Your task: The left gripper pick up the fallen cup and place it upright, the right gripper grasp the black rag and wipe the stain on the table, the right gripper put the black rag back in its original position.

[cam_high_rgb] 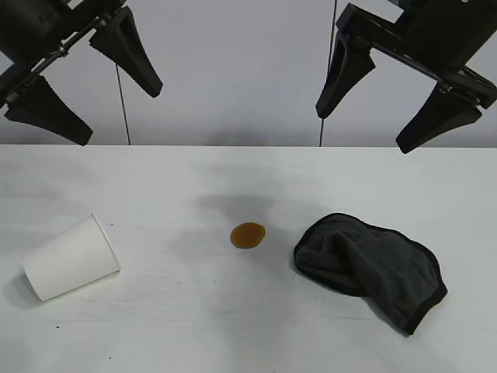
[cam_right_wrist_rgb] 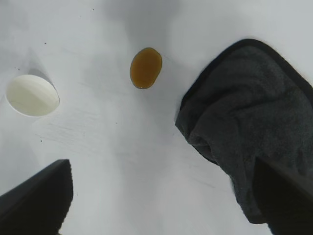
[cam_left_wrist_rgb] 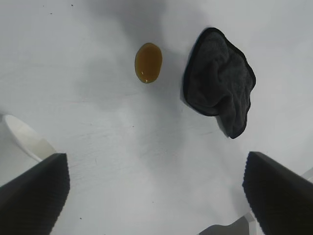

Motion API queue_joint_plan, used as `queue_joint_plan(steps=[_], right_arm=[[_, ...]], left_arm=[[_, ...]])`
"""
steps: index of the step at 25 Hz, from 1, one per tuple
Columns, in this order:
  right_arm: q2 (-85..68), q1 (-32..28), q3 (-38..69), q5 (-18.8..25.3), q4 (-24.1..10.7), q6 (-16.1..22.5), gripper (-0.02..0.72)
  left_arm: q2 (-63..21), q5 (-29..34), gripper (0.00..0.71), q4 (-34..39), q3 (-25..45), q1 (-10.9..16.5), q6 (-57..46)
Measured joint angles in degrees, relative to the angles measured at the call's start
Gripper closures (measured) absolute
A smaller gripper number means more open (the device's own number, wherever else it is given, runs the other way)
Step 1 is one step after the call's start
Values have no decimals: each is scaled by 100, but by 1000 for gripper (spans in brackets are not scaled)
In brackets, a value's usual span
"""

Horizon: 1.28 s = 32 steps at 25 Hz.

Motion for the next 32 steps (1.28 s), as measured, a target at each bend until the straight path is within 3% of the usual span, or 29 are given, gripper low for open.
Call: queue_joint_plan(steps=[23,30,32], right_arm=[[0,0,0,-80,0,0,9],[0,0,0,-80,0,0,9],[0,0,0,-80,0,0,9]], left_arm=[[0,-13,17,21,0,0,0],[0,431,17,821,0,0,30],[0,814,17,1097,0,0,508]])
